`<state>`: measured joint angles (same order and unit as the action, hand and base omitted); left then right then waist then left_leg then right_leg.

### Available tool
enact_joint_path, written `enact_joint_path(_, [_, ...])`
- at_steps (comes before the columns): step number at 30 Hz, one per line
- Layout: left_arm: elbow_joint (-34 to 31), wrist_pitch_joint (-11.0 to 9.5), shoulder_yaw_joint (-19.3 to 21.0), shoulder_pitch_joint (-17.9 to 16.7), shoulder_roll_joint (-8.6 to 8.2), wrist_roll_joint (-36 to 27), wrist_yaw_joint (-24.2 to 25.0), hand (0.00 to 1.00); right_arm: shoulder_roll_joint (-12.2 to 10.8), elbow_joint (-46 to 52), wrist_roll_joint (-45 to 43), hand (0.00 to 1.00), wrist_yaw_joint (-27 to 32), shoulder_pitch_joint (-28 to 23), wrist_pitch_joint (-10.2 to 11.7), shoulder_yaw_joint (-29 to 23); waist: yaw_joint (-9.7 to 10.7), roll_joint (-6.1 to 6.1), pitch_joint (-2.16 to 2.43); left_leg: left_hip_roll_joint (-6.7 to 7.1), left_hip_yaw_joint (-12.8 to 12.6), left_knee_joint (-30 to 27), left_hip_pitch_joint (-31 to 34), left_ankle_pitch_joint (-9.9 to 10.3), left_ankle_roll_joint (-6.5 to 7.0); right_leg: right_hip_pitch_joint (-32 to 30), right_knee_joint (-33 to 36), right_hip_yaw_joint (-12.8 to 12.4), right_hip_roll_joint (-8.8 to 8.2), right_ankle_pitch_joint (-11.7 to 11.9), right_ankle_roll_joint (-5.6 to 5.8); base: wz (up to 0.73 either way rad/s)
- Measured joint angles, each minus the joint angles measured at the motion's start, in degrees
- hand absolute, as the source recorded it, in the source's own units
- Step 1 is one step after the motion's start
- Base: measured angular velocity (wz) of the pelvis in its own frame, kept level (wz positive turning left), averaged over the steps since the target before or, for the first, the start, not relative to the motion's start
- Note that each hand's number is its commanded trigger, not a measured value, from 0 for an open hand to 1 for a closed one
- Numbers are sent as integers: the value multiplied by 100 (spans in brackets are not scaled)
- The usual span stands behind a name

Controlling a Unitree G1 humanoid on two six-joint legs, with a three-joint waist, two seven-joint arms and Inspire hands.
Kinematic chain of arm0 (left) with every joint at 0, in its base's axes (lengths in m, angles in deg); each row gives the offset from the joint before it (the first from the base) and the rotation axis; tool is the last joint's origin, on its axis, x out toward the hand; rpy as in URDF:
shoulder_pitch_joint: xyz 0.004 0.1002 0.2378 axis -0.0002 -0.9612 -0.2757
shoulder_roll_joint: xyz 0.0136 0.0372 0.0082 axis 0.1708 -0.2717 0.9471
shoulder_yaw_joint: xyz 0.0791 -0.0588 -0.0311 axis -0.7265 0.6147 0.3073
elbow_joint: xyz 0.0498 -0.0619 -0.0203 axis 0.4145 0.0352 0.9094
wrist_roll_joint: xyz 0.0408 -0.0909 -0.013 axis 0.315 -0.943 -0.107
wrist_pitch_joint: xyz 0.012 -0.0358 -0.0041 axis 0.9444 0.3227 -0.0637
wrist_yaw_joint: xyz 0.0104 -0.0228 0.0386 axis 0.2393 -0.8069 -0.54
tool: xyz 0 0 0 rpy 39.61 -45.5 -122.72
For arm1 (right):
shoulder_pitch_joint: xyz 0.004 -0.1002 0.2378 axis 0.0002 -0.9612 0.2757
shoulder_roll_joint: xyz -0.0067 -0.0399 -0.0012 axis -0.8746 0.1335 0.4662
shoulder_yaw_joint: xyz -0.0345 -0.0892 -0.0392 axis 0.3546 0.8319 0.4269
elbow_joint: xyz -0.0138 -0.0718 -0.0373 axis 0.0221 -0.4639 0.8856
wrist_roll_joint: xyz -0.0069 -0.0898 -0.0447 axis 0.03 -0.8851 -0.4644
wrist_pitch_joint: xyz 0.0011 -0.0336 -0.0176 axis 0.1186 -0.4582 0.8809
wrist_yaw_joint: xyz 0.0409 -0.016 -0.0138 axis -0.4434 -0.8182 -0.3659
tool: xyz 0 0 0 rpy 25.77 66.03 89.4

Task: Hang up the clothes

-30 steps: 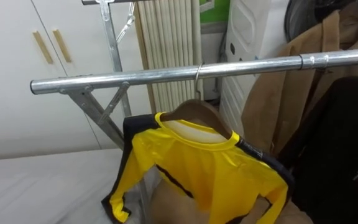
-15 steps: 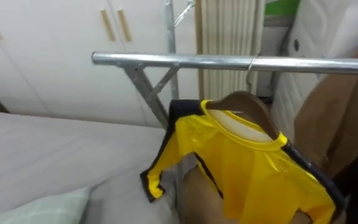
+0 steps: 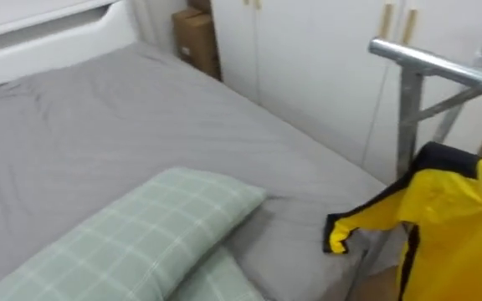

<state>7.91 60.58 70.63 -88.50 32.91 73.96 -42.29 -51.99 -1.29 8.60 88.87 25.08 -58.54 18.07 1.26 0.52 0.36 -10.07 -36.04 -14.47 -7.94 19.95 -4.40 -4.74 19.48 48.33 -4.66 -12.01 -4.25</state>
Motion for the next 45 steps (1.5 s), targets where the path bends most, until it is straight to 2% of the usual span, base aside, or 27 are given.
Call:
enact_joint_path(1, [1,9,-5,14,23,14,-5,0,8,-4,39,0,-7,-107,-57,-14,32,83,8,101,-15,236,-130,-183,-22,99,-78,-8,-84,86,-127,104])
enact_joint_path(2, [1,11,1,10,9,47,-9,0,35,-7,90,0,-15,-151,-88,-12,-19,111,10,143,-47,331,-182,-289,-38,140,-99,-19,-97,101,-155,58])
enact_joint_path(3, [1,25,16,-20,-43,57,-15,0,102,-25,175,0,-41,-178,-97,-8,-165,88,3,185,-98,395,-226,-465,-22,149,-106,-90,-124,134,-182,4])
enact_joint_path(4, [1,37,53,-45,-62,50,-14,0,122,-32,195,0,-47,-172,-98,-1,-229,76,-3,195,-119,377,-228,-495,-2,151,-111,-140,-133,152,-183,-11])
enact_joint_path(6, [2,66,163,-63,-41,45,-33,0,141,-19,231,0,-33,-160,-93,5,-328,18,2,224,-88,372,-201,-465,100,152,-171,-308,-148,330,-73,5])
enact_joint_path(8, [18,151,161,-67,13,45,-118,0,148,-6,251,0,-26,-169,-93,6,-283,36,-2,298,27,371,-168,-469,216,152,-145,-381,-225,361,-73,30])
enact_joint_path(10, [21,207,161,-105,13,35,-195,0,151,-10,314,0,-15,-186,-109,3,-229,8,-1,345,222,372,-134,-469,261,179,-149,-671,-244,425,-8,50])
enact_joint_path(11, [24,221,158,-118,22,13,-227,0,151,-27,345,0,-20,-183,-138,-2,-137,24,-8,399,374,374,-103,-472,322,213,-190,-946,-264,431,19,74])
enact_joint_path(13, [67,268,151,-114,23,56,-231,0,158,-73,338,0,-14,-178,-147,-33,-61,-2,-11,458,654,376,-43,-491,399,259,-204,-1119,-307,476,130,80])
enact_joint_path(15, [147,369,154,-116,56,124,-231,0,141,-117,342,0,12,-222,-181,-138,62,-48,-9,508,1070,392,20,-503,487,398,-343,-1471,-301,589,311,91])
enact_joint_path(16, [157,391,155,-119,77,152,-231,0,129,-117,342,0,16,-238,-200,-185,76,-51,-10,524,1181,397,32,-512,506,440,-392,-1557,-295,612,349,92])
enact_joint_path(17, [178,432,155,-122,131,245,-234,0,113,-138,340,0,21,-247,-212,-234,81,-43,-25,571,1384,434,32,-529,535,530,-489,-1735,-279,651,441,81])
enact_joint_path(19, [174,505,152,-154,231,317,-270,0,113,-183,338,0,21,-211,-212,-235,84,-49,-28,639,1682,481,35,-550,579,667,-646,-2071,-214,716,555,76])
enact_joint_path(21, [175,547,93,-229,279,355,-351,0,108,-188,341,0,21,-216,-216,-227,83,-25,-53,699,1911,492,38,-554,609,755,-711,-2348,-212,687,645,63])
enact_joint_path(22, [176,558,83,-292,289,366,-386,0,97,-187,341,0,18,-216,-238,-222,68,-20,-54,727,2045,492,53,-545,626,777,-731,-2556,-206,676,696,58])
enact_joint_path(24, [170,634,98,-349,280,403,-398,0,77,-216,337,0,14,-166,-285,-224,18,5,-57,785,2178,488,92,-550,639,815,-815,-2817,-208,644,778,38])
enact_joint_path(26, [171,665,181,-396,242,550,-405,0,38,-289,325,0,13,-111,-298,-235,-10,24,-64,818,2299,473,104,-559,651,889,-911,-2949,-200,625,827,37])
enact_joint_path(27, [174,665,270,-414,209,567,-412,0,11,-324,325,0,1,-89,-298,-235,-5,41,-69,866,2405,470,109,-562,651,941,-923,-2974,-210,589,881,43])
enact_joint_path(30, [174,651,273,-449,131,555,-467,0,2,-447,226,0,-69,-3,-293,-215,-36,65,-72,884,2556,460,113,-564,646,1071,-1051,-2972,-207,549,927,30])
enact_joint_path(36, [166,643,256,-296,74,557,-472,0,9,-499,37,0,-192,107,-256,-104,-153,100,-109,889,2727,447,177,-572,631,1120,-1098,-2974,-188,529,941,13])
enact_joint_path(39, [136,643,246,-189,76,558,-472,0,12,-495,36,0,-193,130,-258,5,-163,109,-108,899,2811,454,218,-573,631,1124,-1099,-3149,-177,527,942,16])
enact_joint_path(45, [123,641,226,-67,76,558,-472,0,12,-478,29,0,-194,136,-311,12,-167,114,-103,895,2849,440,251,-582,616,1118,-1107,-3251,-155,522,946,5])
